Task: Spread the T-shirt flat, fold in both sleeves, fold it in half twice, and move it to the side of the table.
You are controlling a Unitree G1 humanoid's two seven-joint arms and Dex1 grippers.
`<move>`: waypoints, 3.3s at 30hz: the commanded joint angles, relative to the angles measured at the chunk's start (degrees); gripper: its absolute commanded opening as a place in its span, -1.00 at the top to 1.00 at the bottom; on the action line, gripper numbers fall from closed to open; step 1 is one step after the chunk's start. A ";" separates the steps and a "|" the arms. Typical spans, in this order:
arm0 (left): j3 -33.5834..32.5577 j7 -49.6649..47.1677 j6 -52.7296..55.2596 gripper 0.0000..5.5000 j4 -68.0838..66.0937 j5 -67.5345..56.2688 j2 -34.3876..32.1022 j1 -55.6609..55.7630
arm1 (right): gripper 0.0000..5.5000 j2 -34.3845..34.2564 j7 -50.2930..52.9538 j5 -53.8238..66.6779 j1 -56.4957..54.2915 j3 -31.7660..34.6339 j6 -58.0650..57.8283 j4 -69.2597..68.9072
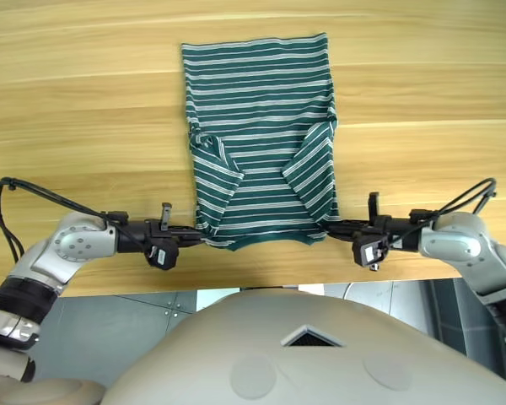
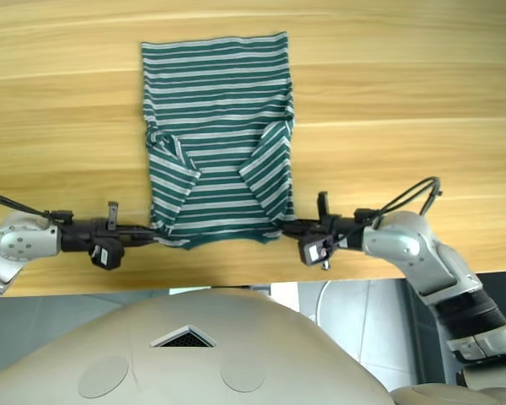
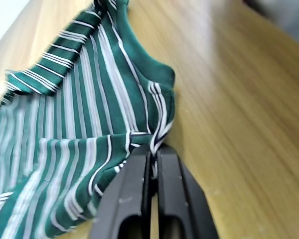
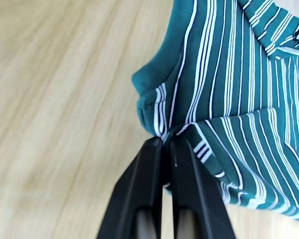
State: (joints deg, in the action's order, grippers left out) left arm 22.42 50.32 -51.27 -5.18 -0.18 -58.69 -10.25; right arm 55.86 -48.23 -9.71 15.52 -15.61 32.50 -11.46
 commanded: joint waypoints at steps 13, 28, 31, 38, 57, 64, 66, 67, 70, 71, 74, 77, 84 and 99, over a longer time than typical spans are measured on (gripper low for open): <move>-6.12 2.80 -2.95 1.00 16.63 -13.67 -7.16 -11.80 | 0.99 11.97 -5.79 19.95 19.39 16.05 14.05 -14.58; -13.23 -1.73 9.85 1.00 16.81 -19.19 1.30 -3.87 | 0.99 1.97 -2.84 11.46 -1.20 11.25 -2.66 -6.96; -14.41 -2.91 15.96 1.00 14.84 -19.79 4.97 2.64 | 0.99 -1.16 -1.54 9.10 -8.68 10.23 -8.25 -4.10; -11.09 -6.20 25.07 1.00 1.40 -9.22 17.15 17.41 | 0.99 -8.71 1.12 0.92 -22.12 5.35 -17.24 2.75; -13.82 -13.42 24.10 1.00 -60.11 1.90 36.49 52.83 | 0.99 -25.53 13.14 -11.64 -49.10 -2.95 -19.99 43.04; -14.04 -19.09 25.36 1.00 -68.66 6.18 39.61 56.13 | 0.99 -30.41 18.82 -15.02 -55.22 -5.77 -16.83 60.94; -13.24 -19.71 26.39 1.00 -69.88 7.98 40.61 56.22 | 0.99 -31.47 20.24 -15.39 -56.23 -5.96 -16.47 65.16; -13.25 -19.76 27.29 1.00 -70.44 8.45 41.12 56.29 | 0.99 -31.94 20.68 -15.10 -56.55 -5.69 -16.24 66.70; -14.39 -20.05 30.12 1.00 -71.51 8.94 42.36 56.93 | 0.76 -33.11 21.68 -13.76 -57.04 -4.58 -15.54 69.76; -14.97 -20.20 31.10 0.88 -71.72 8.76 42.74 57.38 | 0.70 -33.63 22.68 -12.80 -57.52 -3.47 -15.80 70.68; -17.79 -20.42 34.31 0.73 -72.09 7.10 43.63 59.15 | 0.53 -35.12 26.71 -8.97 -59.95 1.13 -16.79 73.42; -21.67 -22.03 37.93 0.58 -72.38 4.86 44.16 61.28 | 0.36 -36.55 30.33 -5.41 -62.22 5.42 -16.99 75.86; -43.61 -29.03 49.29 0.40 -72.68 -13.05 44.00 67.39 | -0.06 -37.37 35.00 0.37 -64.88 12.48 -13.71 79.91; -45.77 -13.50 26.63 0.40 -65.89 -14.49 38.44 55.47 | -0.95 -14.56 4.09 -14.89 -26.79 -7.75 -0.68 38.85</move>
State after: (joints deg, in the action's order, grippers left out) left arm -23.61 35.50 -22.29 -72.90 -14.92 -19.63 46.92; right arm 41.29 -43.70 -15.08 -15.48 -17.32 34.41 24.33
